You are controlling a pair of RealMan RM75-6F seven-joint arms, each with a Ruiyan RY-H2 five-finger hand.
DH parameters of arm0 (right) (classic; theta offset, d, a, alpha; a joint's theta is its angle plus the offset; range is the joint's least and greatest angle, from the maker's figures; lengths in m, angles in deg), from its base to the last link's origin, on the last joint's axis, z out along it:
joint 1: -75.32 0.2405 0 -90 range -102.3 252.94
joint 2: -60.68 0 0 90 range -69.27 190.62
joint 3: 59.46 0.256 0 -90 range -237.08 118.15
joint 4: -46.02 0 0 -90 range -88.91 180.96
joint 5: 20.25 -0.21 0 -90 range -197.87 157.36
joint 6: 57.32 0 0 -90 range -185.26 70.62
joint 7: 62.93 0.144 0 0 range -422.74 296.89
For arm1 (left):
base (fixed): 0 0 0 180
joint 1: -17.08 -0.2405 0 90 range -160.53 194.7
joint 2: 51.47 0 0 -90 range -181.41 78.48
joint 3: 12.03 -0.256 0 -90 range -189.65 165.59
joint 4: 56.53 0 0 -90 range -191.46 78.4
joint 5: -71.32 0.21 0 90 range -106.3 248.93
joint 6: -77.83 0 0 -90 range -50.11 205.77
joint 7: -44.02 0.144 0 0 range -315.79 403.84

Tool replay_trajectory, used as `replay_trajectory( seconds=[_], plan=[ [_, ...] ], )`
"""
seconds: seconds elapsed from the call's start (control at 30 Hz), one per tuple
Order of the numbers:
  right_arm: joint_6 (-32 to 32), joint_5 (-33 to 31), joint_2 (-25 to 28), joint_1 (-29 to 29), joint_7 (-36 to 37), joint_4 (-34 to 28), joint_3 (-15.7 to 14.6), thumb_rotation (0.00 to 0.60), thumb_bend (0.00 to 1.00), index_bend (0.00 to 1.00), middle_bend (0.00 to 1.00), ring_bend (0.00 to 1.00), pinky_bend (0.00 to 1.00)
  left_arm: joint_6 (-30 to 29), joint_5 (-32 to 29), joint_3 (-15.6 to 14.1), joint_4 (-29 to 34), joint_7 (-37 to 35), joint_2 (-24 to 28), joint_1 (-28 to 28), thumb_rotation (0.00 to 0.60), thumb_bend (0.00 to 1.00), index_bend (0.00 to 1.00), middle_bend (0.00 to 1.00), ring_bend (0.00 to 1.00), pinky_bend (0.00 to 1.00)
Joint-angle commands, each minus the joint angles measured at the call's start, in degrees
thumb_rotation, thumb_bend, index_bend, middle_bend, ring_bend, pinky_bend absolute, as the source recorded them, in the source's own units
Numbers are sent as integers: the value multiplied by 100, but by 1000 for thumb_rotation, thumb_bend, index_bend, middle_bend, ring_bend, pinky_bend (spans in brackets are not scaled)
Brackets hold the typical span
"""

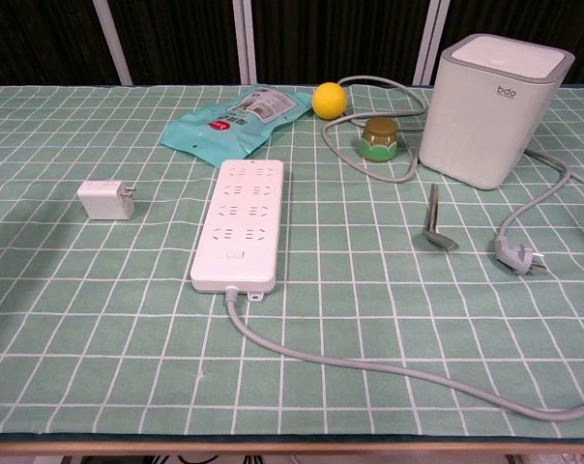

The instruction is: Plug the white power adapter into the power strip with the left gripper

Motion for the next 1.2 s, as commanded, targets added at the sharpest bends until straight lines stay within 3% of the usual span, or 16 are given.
replay_trajectory(
  seconds=[0.03,0.67,0.93,1.2],
  plan=[
    [4,-4,-1,2,-3,1,0,600,340,0,0,0,0,5,-10,2,0,-4,0,-2,600,137,10,0,0,0],
    [-1,-62,9,-14,-13,-43,16,600,339,0,0,0,0,242,-263,36,121,33,26,60,600,139,10,0,0,0],
    [-3,-16,56,-28,97,-58,-5,600,339,0,0,0,0,754,-973,330,530,393,178,422,600,306,60,0,0,0],
    [11,-19,65,-25,133,-64,-4,600,339,0,0,0,0,1393,-2080,704,797,949,211,1050,600,336,148,0,0,0]
  ],
)
